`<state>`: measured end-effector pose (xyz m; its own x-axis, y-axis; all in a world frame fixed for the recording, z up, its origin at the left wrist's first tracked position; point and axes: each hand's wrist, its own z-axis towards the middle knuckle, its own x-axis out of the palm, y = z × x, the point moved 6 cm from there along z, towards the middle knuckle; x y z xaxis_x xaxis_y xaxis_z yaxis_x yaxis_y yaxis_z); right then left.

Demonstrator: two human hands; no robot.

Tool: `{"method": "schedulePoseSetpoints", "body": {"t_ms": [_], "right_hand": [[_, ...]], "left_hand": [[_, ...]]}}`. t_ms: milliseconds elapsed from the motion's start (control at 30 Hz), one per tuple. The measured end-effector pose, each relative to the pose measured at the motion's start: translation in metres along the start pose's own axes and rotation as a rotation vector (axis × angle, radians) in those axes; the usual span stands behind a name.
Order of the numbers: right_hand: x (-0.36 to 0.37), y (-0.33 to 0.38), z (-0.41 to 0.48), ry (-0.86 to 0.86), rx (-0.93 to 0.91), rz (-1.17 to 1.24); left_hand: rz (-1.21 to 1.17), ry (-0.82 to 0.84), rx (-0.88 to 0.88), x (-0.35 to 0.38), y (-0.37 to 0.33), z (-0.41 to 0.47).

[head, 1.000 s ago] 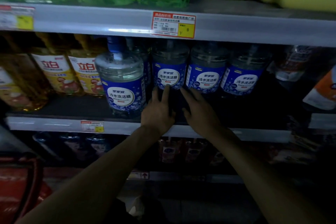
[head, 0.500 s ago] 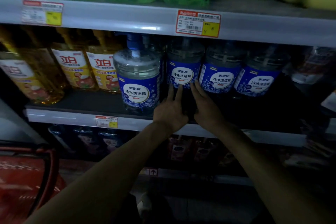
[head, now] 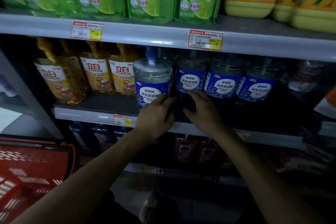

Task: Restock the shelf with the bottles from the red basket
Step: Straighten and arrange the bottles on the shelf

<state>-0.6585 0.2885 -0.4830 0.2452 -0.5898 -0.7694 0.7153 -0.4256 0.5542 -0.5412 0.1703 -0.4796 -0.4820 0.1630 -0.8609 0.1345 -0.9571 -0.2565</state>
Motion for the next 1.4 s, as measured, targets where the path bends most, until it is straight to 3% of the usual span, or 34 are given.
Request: {"method": "schedulePoseSetpoints", "body": {"t_ms": [167, 300, 400, 667, 800, 933, 1167, 1400], "right_hand": [[0.022, 0.032, -0.002, 0.069, 0.003, 0.023], [0.045, 0.053, -0.001, 0.082, 0.031, 0.191], [0.063, 0.052, 0.009, 0.030, 0.200, 0.315], [0.077, 0.047, 0.016, -0.120, 0.340, 0.392], [0.077, 0.047, 0.015, -0.107, 0.331, 0.387], [0.068, 0.050, 0.015, -0.019, 0.366, 0.350], [0.042, 0.065, -0.011, 0.021, 0.292, 0.082], [0.032, 0.126, -0.042, -0.033, 0.131, 0.160]], "left_hand": [[0.100, -0.112, -0.139, -0.024, 0.020, -0.020], [-0.158, -0.095, -0.477, -0.019, 0.062, -0.033], [-0.343, -0.090, -0.559, -0.013, 0.084, -0.035], [-0.410, -0.060, -0.536, 0.002, 0.105, -0.030], [-0.386, -0.097, -0.538, 0.003, 0.105, -0.029], [-0.349, -0.028, -0.516, -0.001, 0.103, -0.028], [0.114, 0.198, -0.360, -0.025, 0.086, -0.055], [0.288, 0.292, -0.304, -0.086, 0.054, -0.099]]}}
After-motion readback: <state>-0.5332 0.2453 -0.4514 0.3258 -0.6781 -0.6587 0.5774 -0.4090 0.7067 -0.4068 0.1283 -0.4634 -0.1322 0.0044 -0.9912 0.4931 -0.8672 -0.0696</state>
